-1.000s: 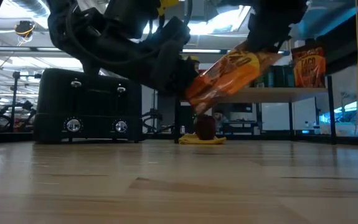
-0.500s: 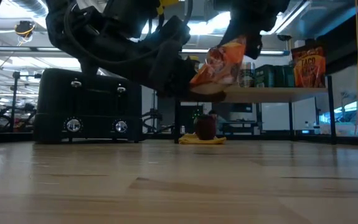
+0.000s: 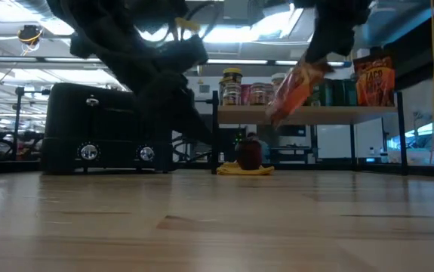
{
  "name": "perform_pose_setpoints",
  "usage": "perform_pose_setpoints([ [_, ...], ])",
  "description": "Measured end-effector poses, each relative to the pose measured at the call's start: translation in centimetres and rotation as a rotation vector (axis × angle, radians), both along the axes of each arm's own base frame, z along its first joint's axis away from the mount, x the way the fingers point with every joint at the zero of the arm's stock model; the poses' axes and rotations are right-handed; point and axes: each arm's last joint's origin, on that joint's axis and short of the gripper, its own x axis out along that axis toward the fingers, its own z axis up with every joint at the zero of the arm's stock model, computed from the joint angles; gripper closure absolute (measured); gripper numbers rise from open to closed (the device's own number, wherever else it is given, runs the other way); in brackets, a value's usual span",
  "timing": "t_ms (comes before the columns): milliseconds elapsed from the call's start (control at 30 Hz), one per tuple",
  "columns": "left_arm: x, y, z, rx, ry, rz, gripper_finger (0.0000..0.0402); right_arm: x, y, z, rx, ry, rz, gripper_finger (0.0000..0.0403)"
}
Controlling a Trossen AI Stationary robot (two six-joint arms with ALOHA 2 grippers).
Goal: Shelf spices
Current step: Put the orange seasoning pack on the shelf
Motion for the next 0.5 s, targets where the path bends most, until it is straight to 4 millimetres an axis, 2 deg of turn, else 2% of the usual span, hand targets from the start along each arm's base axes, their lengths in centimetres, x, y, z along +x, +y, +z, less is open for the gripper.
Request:
perform_pose_setpoints([
  [167, -0.8, -0.1, 1.6, -0.015, -0.015, 0.039, 0.0249, -1.2, 0.2, 1.4, 0.058, -0.048, -0.048, 0.0399],
  [333, -1.1, -1.0, 1.8, -0.019, -0.02, 0.014, 0.0249, -0.9, 1.2, 0.7, 0.141, 0.004, 0.0, 0.0397],
  [500, -1.2, -1.8, 1.8, 0.014, -0.008, -0.037, 0.0249, -0.3, 2.0, -0.3, 0.36, 0.111, 0.053, 0.0397],
])
